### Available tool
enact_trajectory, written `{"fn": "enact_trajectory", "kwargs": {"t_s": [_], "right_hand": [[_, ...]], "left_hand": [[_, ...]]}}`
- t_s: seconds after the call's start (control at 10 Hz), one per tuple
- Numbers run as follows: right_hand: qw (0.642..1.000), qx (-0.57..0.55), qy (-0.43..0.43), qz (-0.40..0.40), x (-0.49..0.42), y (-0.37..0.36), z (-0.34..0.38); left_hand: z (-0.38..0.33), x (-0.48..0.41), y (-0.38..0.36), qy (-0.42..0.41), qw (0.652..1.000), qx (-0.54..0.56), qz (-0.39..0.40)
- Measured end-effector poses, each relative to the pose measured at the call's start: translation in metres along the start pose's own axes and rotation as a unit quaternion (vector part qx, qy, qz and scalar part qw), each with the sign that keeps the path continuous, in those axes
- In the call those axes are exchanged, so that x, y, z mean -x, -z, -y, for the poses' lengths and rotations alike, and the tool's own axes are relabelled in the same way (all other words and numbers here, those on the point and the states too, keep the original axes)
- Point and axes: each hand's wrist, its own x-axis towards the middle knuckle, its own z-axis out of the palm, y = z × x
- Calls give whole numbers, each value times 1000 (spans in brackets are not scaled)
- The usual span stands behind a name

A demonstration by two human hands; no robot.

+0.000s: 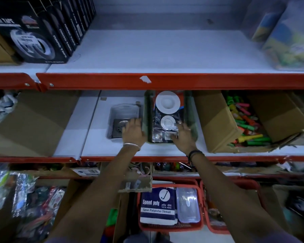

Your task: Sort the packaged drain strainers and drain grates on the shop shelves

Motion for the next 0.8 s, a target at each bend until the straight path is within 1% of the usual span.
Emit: {"fn": "enact_trajectory", "kwargs": {"t_s": [0.1,0.2,0.3,0.4,0.5,0.6,0.7,0.8], "right_hand": [[992,6,72,102,14,0,14],[987,86,82,112,26,-4,23],[984,118,80,103,36,-5,24],[987,105,71,93,49,-2,22],[988,105,64,99,71,0,20],[988,104,59,102,86,-4,17],[989,102,35,99,94,-5,23],[988,113,27,103,95,1,36]], "left_hand": [[32,8,12,67,968,-153,185],[39,15,11,55,949,-190,246],[42,26,10,27,959,-194,205],[52,42,10,5,960,-198,200],[58,61,15,-30,961,-180,209],[63,76,14,-45,959,-149,235],[63,86,22,-46,961,-115,246],[55,91,38,-57,971,-82,218]]}}
